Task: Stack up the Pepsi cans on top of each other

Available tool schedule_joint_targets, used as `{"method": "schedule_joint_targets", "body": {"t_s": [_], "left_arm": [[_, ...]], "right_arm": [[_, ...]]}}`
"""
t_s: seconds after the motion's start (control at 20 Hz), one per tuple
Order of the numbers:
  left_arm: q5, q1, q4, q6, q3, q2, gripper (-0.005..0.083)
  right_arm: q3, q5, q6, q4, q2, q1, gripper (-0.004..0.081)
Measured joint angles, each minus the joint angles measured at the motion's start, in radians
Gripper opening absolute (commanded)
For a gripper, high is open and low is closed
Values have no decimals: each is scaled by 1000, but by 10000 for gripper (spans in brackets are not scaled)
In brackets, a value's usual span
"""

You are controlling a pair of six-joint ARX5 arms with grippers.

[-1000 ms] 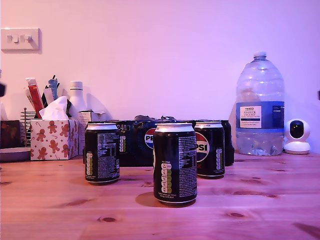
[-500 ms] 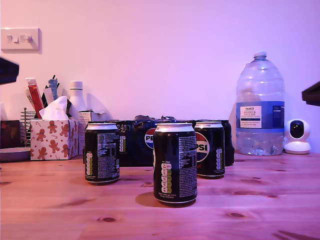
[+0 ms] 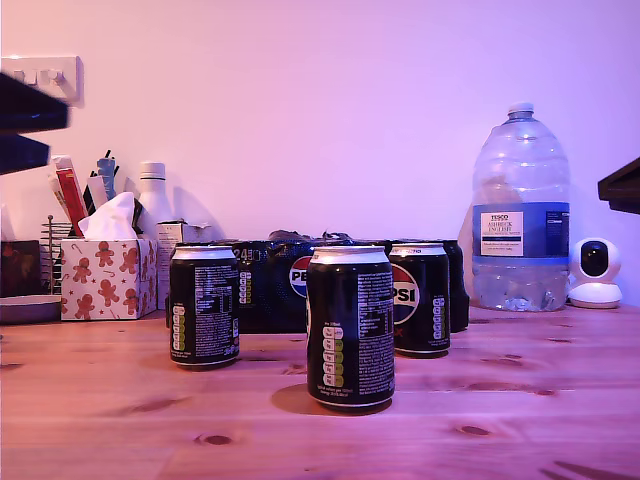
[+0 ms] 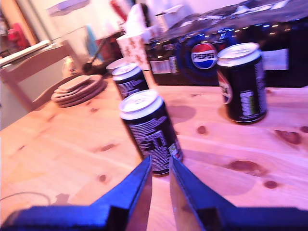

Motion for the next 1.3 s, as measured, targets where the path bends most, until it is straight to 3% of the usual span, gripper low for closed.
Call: {"method": "schedule_joint_targets", "body": {"t_s": [0.2,0.4,0.75,0.95,1.3], "left_arm": [[-90,0,72,14,0,133,609],[-196,14,251,23,-1,297,609],[-215,107,521,50,-2,624,609],[-151,176,682,53,-2,807,607],[-291,201,703,66,42,920,607]], "right_arm": [[0,0,0,0,0,0,93],[0,0,0,-1,0,0,93],[0,0,0,-3,0,0,93],[0,0,0,-4,0,0,91],[0,1,0,-4,0,0,90]]}}
